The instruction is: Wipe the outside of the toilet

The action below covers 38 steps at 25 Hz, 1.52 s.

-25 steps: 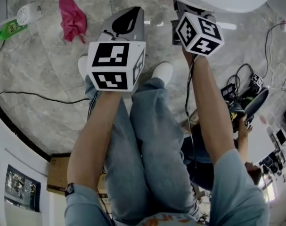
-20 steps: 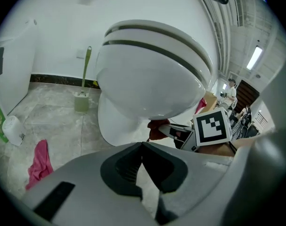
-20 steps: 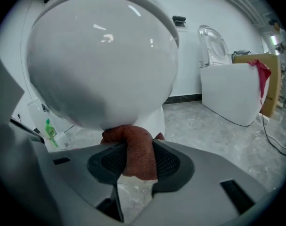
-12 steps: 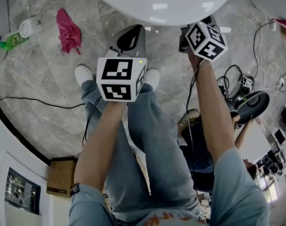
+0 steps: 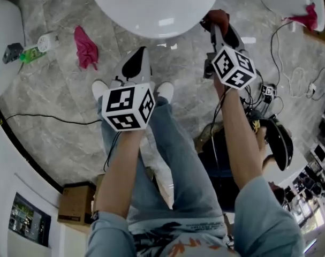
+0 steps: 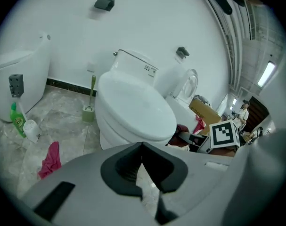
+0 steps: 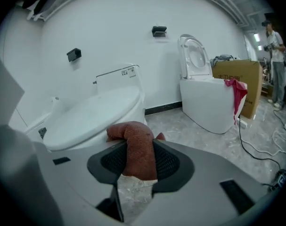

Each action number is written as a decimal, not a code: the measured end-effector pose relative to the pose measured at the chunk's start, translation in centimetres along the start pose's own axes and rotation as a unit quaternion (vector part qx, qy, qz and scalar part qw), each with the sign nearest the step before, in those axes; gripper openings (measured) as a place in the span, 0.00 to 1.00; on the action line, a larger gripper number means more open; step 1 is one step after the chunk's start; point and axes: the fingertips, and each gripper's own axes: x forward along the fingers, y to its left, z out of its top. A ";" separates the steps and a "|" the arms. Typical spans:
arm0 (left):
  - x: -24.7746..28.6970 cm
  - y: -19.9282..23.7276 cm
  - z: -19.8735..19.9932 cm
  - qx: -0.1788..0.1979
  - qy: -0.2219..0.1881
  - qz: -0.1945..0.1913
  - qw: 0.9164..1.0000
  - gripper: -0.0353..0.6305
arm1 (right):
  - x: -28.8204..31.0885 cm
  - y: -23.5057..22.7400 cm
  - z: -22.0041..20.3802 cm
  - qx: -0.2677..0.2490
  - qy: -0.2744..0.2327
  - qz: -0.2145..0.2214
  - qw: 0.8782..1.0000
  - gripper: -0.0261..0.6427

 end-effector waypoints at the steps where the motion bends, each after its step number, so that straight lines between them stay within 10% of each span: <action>1: -0.6 -0.4 0.9 -0.002 -0.005 0.002 1.000 0.05 | -1.0 0.3 0.9 -0.003 -0.002 0.004 1.000 0.26; 20: -17.7 -10.9 23.6 0.065 -0.136 0.024 0.988 0.05 | -19.2 10.2 23.9 -0.058 -0.090 0.080 0.991 0.26; 38: -31.5 -21.9 38.9 0.121 -0.283 0.034 0.951 0.05 | -33.2 19.5 44.7 -0.112 -0.230 0.154 0.954 0.26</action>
